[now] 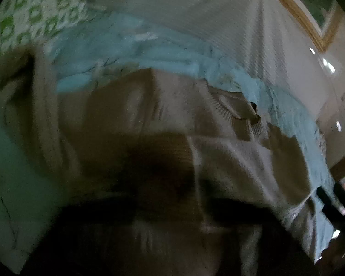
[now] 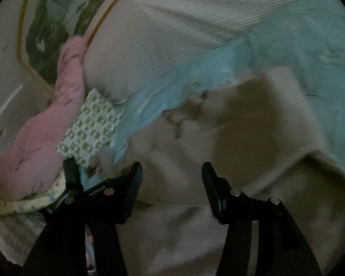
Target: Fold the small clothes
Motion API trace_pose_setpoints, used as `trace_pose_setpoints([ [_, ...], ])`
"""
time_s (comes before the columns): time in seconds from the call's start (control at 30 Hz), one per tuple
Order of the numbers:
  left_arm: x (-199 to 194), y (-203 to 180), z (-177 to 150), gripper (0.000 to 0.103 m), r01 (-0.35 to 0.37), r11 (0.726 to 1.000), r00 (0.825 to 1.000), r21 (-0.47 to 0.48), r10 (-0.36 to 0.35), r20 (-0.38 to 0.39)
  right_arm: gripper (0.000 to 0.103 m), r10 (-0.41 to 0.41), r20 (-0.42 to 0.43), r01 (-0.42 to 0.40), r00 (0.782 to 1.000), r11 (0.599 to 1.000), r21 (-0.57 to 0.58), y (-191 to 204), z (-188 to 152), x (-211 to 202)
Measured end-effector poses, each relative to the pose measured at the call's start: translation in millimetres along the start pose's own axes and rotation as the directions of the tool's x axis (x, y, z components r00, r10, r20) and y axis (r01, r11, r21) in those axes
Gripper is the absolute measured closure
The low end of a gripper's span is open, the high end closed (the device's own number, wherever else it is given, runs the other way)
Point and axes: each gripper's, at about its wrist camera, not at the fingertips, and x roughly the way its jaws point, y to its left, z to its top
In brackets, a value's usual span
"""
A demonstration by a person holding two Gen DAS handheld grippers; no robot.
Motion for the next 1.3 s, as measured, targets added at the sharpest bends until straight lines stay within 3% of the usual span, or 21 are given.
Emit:
trace_pose_setpoints([
  [0.03, -1, 2, 0, 0.093, 0.013, 1.0, 1.0, -0.017, -0.013, 0.0, 0.047, -0.019, 0.026, 0.018, 0.999, 1.0, 0.015, -6, 1, -7],
  [0.13, -39, 3, -3, 0.093, 0.031, 1.0, 0.992, 0.003, -0.031, 0.12, 0.047, -0.075, 0.091, 0.071, 0.993, 0.996, 0.051, -26, 9, -29],
  [0.2, -52, 8, -5, 0.094, -0.005, 1.0, 0.984, 0.031, 0.0, 0.179, 0.047, -0.126, 0.119, 0.118, 0.985, 0.991, 0.069, -39, 16, -40],
  [0.3, -39, 23, -7, 0.093, -0.028, 1.0, 0.991, 0.012, 0.026, 0.129, 0.047, -0.23, 0.087, 0.222, 0.969, 0.971, 0.095, -61, 31, -37],
  [0.37, -38, 28, -10, 0.093, 0.007, 1.0, 0.992, -0.004, -0.006, 0.125, 0.047, -0.271, 0.047, 0.265, 0.961, 0.958, 0.105, -74, 41, -27],
  [0.5, -39, 28, -14, 0.093, -0.005, 1.0, 0.991, 0.007, 0.004, 0.135, 0.047, -0.343, -0.013, 0.343, 0.939, 0.935, 0.089, -92, 55, -4],
  [0.63, -40, 28, -18, 0.093, -0.017, 1.0, 0.992, 0.021, 0.015, 0.128, 0.048, -0.379, -0.081, 0.385, 0.922, 0.92, 0.072, -108, 65, 22],
  [0.77, -38, 22, -19, 0.093, -0.026, 0.999, 0.992, 0.041, 0.02, 0.128, 0.048, -0.388, -0.095, 0.391, 0.917, 0.92, 0.02, -108, 70, 34],
  [0.8, -38, 20, -18, 0.093, -0.022, 0.999, 0.992, 0.045, 0.016, 0.129, 0.059, -0.376, -0.104, 0.378, 0.921, 0.926, 0.002, -107, 72, 37],
  [0.83, -37, 18, -18, 0.093, -0.012, 0.999, 0.992, 0.051, 0.005, 0.128, 0.093, -0.355, -0.12, 0.356, 0.927, 0.934, -0.009, -107, 73, 39],
  [1.03, -40, -5, -6, 0.093, 0.045, 0.994, 0.985, 0.096, -0.06, 0.165, 0.095, -0.372, -0.022, 0.37, 0.928, 0.927, -0.058, -95, 91, 9],
  [1.2, -16, 13, -11, 0.091, -0.006, 0.998, 0.995, 0.07, -0.002, 0.105, 0.095, -0.439, -0.068, 0.432, 0.896, 0.897, -0.095, -104, 81, 25],
  [1.3, -22, 19, -13, 0.084, -0.005, 0.999, 0.995, 0.053, -0.001, 0.104, 0.093, -0.443, -0.073, 0.438, 0.894, 0.896, -0.07, -106, 79, 25],
])
